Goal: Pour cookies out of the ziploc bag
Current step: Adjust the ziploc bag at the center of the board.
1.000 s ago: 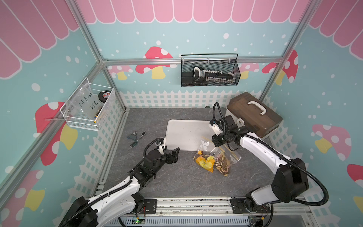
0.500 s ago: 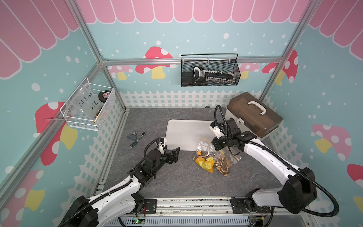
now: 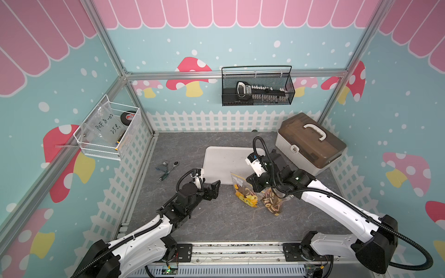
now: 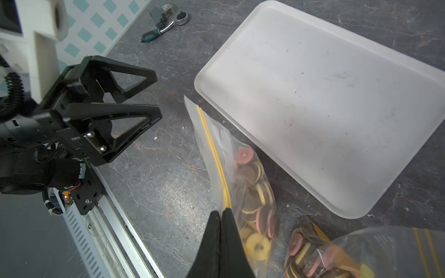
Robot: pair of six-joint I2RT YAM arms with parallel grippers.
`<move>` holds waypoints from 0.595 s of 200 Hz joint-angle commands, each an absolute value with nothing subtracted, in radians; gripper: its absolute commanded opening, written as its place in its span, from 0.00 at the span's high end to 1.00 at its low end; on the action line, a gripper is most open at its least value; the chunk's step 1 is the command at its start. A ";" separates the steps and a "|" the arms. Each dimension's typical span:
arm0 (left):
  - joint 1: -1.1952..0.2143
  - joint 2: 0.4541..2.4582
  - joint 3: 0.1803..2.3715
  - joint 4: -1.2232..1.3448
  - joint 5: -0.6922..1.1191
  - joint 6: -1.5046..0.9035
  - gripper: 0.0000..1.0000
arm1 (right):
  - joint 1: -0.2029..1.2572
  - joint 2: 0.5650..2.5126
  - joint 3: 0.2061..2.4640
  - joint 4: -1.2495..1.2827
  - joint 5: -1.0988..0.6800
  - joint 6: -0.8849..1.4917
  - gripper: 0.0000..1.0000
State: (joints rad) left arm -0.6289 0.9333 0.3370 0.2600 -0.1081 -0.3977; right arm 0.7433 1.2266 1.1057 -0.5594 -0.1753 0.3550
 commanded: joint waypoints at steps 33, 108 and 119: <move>-0.632 0.925 0.357 0.270 -0.112 -0.415 0.08 | 0.816 1.114 1.075 -0.385 -0.081 0.535 1.00; -0.634 0.959 0.337 0.325 -0.041 -0.509 0.21 | 0.856 1.068 0.812 -0.153 -0.009 0.681 1.00; -0.641 0.984 0.346 0.325 -0.028 -0.531 0.24 | 0.856 1.065 0.785 -0.153 -0.004 0.681 1.00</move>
State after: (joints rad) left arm -0.6300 0.9421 0.3370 0.2871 -0.0765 -0.4530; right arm 0.8513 1.0882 0.8246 -0.2462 -0.0444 0.6327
